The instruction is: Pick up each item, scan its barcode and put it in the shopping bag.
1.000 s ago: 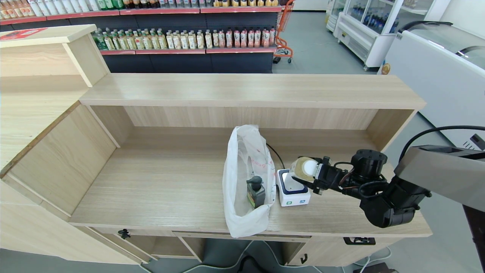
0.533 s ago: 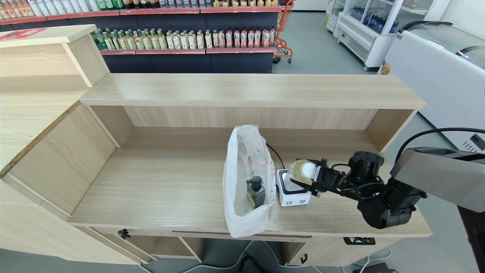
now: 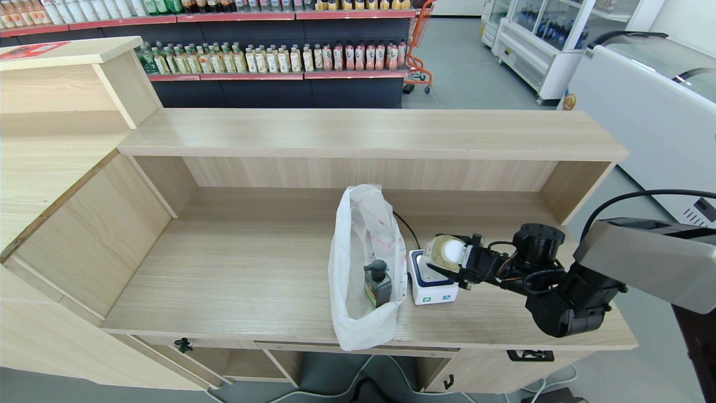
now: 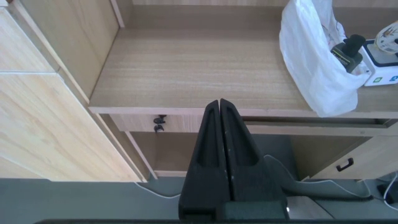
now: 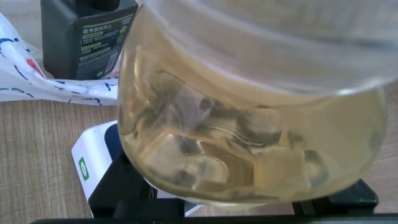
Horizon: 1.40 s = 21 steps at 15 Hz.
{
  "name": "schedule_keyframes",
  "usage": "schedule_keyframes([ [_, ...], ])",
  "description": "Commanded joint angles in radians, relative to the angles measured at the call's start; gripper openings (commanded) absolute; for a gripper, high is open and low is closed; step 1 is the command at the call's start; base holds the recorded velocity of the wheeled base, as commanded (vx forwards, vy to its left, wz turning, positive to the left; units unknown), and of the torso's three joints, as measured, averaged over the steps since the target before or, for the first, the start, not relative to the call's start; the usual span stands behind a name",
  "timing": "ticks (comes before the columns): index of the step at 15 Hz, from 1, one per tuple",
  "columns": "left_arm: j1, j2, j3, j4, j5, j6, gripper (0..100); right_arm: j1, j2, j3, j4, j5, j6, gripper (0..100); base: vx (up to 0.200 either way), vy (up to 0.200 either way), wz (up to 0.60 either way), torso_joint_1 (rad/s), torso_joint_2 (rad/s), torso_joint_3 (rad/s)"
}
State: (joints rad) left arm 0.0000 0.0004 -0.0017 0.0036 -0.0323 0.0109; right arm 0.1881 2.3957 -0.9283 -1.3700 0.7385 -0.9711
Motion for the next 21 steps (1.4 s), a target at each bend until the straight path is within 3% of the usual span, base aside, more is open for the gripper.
schedule_keyframes([
  [1,0.000,0.001,0.000,0.001,0.000,0.000,0,0.001,-0.004,0.002,0.000,-0.001,0.000,0,0.000,0.000,0.00,0.000,0.00,0.000],
  [10,0.000,0.001,0.000,-0.001,0.000,0.000,0,0.001,-0.018,0.014,-0.026,-0.001,0.043,0,0.000,0.000,0.00,0.000,0.00,0.000],
  [13,0.000,0.001,0.000,-0.001,0.000,0.000,0,-0.004,-0.214,0.080,-0.035,-0.036,0.269,0,0.000,0.000,0.00,0.000,0.00,0.000],
  [16,0.000,0.001,-0.001,0.001,0.000,0.000,0,-0.002,-0.426,0.189,-0.026,-0.245,0.554,0,0.000,0.000,0.00,0.000,0.00,0.000],
  [17,0.000,0.001,-0.001,0.001,0.000,0.000,0,0.002,-0.523,0.233,0.035,-0.404,0.692,0,0.000,0.000,0.00,0.000,0.00,0.000],
  [18,0.000,0.001,0.000,-0.001,0.000,0.000,0,0.005,-0.584,0.250,0.127,-0.495,0.766,0,0.000,0.000,0.00,0.000,0.00,0.000],
  [21,0.000,0.000,0.000,0.001,0.000,0.000,0,0.008,-0.649,0.264,0.255,-0.660,0.959,0,0.000,0.000,0.00,0.000,0.00,0.000],
])
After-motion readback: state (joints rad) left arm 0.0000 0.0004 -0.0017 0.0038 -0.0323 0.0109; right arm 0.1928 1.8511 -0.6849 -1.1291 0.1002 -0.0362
